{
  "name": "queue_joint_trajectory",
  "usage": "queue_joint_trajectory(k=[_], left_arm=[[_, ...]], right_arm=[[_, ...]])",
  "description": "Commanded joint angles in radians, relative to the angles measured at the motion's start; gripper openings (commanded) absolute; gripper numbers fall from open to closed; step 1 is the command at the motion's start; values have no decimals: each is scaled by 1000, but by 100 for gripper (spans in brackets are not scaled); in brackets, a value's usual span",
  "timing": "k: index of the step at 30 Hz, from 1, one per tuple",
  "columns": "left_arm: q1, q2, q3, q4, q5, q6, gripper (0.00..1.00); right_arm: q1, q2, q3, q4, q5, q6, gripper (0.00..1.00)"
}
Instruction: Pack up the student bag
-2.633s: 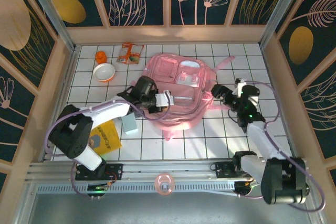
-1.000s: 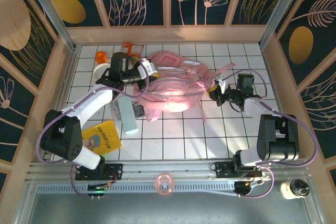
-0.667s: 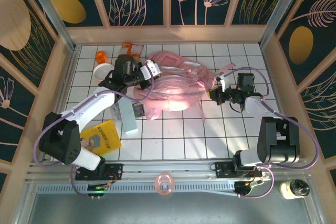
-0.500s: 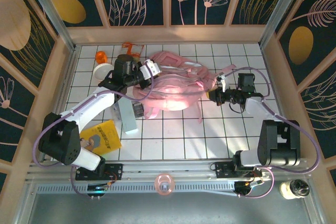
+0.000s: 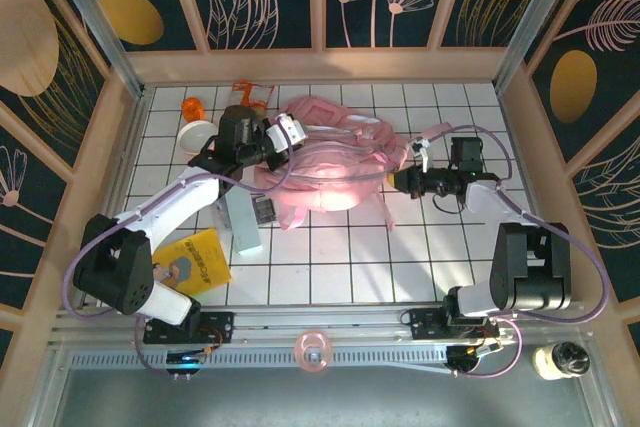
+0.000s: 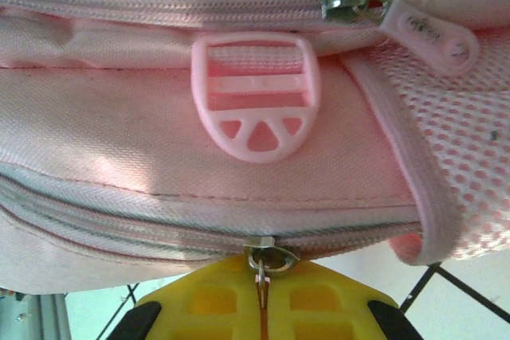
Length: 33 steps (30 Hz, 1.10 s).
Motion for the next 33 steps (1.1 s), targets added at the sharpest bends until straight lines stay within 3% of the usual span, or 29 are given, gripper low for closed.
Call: queue_joint_trajectory(k=[1, 9, 12, 19, 24, 30, 31, 33], left_arm=[[-29, -12, -3, 138, -166, -97, 0], [-74, 33, -40, 219, -469, -212, 0], [-85, 43, -39, 205, -514, -233, 0], [-193, 81, -6, 196, -553, -327, 0], [-267, 113, 30, 218, -558, -424, 0], [-273, 101, 19, 283, -476, -455, 0], [-274, 96, 14, 288, -469, -443, 0], [-267, 77, 0, 299, -423, -407, 0]], right_arm=[[66, -50, 41, -37, -36, 59, 0], [142, -190, 33, -112, 68, 247, 0], [168, -223, 52, -155, 103, 330, 0], [366, -206, 110, -126, 194, 560, 0], [551, -148, 112, 5, 254, 732, 0], [578, -102, 49, 208, 343, 935, 0], [574, -107, 41, 225, 349, 943, 2], [547, -143, 16, 226, 387, 960, 22]])
